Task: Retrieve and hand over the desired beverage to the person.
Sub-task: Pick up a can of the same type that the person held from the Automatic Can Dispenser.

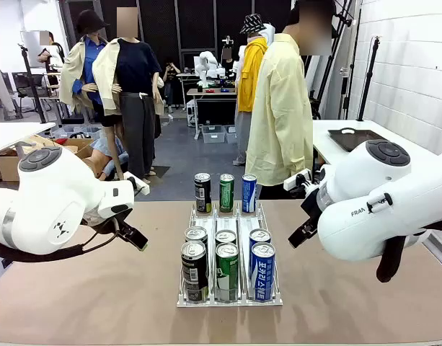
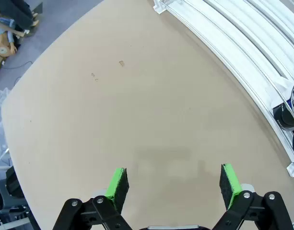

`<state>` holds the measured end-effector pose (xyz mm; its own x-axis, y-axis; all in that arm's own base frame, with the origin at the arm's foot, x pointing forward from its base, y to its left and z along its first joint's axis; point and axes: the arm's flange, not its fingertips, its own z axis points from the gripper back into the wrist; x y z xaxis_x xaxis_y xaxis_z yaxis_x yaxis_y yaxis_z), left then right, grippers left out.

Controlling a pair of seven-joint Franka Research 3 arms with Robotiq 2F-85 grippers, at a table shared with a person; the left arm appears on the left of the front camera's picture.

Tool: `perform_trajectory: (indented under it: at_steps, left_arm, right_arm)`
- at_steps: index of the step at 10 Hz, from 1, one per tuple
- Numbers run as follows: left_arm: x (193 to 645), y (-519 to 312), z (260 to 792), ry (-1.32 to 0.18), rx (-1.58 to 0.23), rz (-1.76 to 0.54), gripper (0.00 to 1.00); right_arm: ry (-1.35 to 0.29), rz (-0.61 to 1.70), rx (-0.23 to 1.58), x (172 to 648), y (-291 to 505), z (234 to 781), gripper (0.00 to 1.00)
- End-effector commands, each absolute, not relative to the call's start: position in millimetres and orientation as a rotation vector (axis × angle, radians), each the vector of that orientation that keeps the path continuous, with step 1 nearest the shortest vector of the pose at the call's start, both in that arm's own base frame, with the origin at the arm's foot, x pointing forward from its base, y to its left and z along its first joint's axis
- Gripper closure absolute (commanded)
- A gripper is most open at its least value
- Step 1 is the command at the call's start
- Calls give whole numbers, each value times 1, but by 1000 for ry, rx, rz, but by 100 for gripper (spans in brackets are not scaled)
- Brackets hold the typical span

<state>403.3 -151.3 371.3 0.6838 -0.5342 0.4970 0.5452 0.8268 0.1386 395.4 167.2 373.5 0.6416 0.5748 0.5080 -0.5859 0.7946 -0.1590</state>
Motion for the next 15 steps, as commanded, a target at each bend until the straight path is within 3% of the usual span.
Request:
perform_trajectory:
  at_steps: [1, 11, 13, 15]
  left_arm:
    - [403, -151, 371, -550, -21, -605, 0]
    - [403, -153, 371, -550, -20, -608, 0]
    - [407, -137, 389, -519, -60, -606, 0]
    - [418, -115, 413, -421, -116, -625, 0]
  right_arm:
    - [-572, 661, 21, 395, 167, 374, 0]
    - [-572, 662, 21, 395, 167, 374, 0]
    - [-603, 643, 8, 395, 161, 398, 0]
    - [-526, 608, 49, 400, 152, 431, 0]
